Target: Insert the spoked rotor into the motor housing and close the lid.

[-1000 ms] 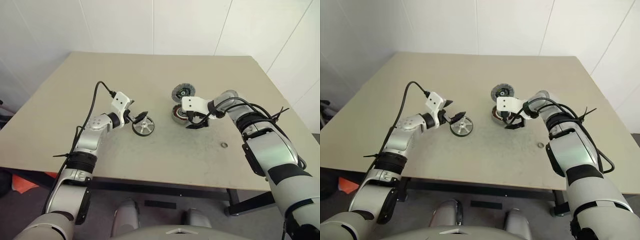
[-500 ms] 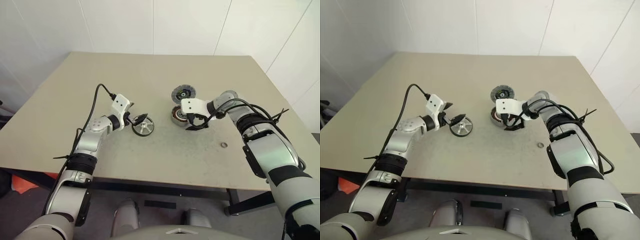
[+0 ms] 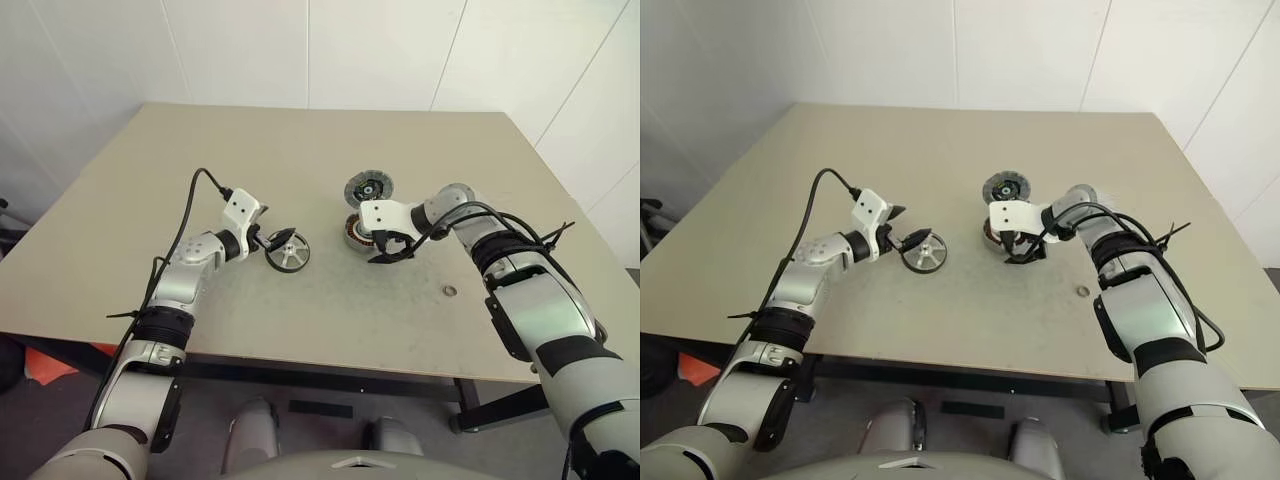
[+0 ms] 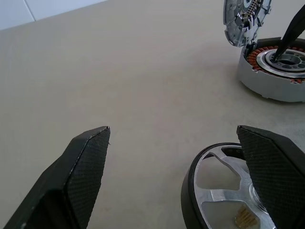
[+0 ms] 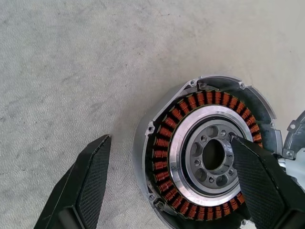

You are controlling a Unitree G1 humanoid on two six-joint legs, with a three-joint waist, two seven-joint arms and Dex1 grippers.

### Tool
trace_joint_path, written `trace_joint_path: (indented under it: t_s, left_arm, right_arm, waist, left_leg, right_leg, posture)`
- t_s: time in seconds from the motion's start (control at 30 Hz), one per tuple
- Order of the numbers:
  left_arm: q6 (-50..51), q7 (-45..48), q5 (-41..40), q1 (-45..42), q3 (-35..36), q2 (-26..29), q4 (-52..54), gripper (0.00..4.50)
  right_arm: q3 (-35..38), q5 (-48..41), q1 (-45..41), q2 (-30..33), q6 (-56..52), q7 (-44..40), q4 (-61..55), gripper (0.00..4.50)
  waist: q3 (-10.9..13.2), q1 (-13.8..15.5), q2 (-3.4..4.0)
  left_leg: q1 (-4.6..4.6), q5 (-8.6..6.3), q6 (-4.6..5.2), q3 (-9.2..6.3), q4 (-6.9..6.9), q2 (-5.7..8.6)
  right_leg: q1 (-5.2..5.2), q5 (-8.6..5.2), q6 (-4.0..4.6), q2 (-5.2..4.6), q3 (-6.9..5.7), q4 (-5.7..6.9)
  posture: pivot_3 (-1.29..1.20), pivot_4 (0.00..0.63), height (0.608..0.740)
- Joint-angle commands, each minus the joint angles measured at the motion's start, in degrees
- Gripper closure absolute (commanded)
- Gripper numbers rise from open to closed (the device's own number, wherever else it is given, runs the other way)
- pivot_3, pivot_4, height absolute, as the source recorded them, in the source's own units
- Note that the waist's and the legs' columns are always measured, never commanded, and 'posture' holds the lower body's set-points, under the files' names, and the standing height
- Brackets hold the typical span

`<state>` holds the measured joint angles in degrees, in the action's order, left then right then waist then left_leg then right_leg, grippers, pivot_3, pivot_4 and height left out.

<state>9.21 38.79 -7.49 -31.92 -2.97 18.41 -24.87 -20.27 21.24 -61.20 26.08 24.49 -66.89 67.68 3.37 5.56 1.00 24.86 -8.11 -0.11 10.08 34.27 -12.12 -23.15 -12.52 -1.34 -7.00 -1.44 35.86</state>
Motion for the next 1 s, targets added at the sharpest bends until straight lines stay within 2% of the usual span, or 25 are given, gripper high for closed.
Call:
trace_joint_path:
  t_s: [0.03, 0.33, 1.0]
  left_arm:
    - [-1.08, 0.5, 0.48, -0.79, -0.46, -0.01, 0.63, 0.0]
    - [-1.16, 0.7, 0.52, -0.96, -1.14, -0.3, 0.39, 0.0]
    - [-1.66, 1.38, 1.0, -1.47, -1.3, -0.81, -1.35, 0.0]
  right_arm:
    - [2.14, -2.12, -1.2, -0.29, -0.7, 2.32, -0.95, 0.01]
    - [3.88, -3.49, -2.18, 0.07, -2.15, 4.09, -1.74, 0.01]
    - [3.05, -5.77, 7.25, 4.07, -6.17, -1.93, -14.44, 0.01]
  waist:
    - [0.0, -0.03, 0.0]
    - [0.0, -0.02, 0.0]
    - [0.0, 0.06, 0.0]
  left_leg:
    - [0.0, 0.0, 0.0, 0.0, 0.01, 0.0]
    - [0.0, 0.0, 0.0, 0.0, 0.01, -0.01]
    - [-0.01, 0.01, 0.01, 0.0, 0.03, 0.01]
  right_leg:
    - [0.0, 0.0, 0.0, 0.0, 0.0, 0.01]
    - [0.0, 0.01, 0.01, 0.0, 0.0, 0.02]
    - [0.01, 0.02, 0.02, -0.01, 0.01, 0.02]
  posture:
    - [0.0, 0.0, 0.74]
    - [0.0, 0.0, 0.74]
    - [0.0, 0.0, 0.74]
